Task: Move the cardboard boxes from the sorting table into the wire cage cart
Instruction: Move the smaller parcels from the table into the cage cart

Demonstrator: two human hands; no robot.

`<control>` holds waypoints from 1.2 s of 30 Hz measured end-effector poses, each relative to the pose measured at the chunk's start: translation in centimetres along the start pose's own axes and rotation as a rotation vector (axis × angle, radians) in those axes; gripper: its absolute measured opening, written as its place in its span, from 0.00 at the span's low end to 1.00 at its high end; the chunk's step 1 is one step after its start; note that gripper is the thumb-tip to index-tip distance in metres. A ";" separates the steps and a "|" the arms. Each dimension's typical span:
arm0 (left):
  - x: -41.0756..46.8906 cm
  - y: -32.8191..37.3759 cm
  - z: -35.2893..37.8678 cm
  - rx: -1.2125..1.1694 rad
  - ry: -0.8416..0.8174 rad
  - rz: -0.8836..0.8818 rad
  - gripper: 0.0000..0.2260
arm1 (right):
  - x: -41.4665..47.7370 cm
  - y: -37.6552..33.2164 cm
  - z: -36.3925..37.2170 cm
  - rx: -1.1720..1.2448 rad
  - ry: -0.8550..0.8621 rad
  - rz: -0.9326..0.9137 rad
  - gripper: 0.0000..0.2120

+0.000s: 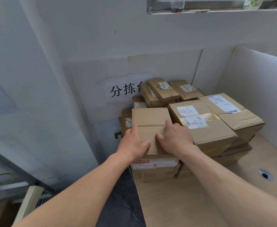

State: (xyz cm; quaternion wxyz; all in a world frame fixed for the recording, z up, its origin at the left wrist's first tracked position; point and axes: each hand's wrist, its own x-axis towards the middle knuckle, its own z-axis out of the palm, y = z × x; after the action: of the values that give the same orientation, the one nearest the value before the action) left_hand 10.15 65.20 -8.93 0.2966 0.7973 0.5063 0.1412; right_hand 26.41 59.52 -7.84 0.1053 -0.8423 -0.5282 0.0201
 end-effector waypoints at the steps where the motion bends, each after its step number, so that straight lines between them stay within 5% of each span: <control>1: 0.0 0.0 0.0 -0.005 -0.004 -0.008 0.30 | 0.0 0.1 0.0 0.058 -0.033 0.029 0.17; 16: -5.3 -0.8 -0.7 0.030 0.035 0.091 0.24 | -5.1 -1.3 0.2 0.218 -0.016 0.124 0.23; 36: -28.3 -7.7 -2.2 -0.101 0.027 0.132 0.25 | -29.3 -7.8 -0.3 0.169 0.007 0.224 0.25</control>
State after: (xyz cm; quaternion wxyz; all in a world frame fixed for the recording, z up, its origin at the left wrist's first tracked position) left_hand -9.27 43.07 -9.78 0.3196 0.8109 0.4490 0.1967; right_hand 6.63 36.54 -8.23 0.1748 -0.8841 -0.4271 0.0729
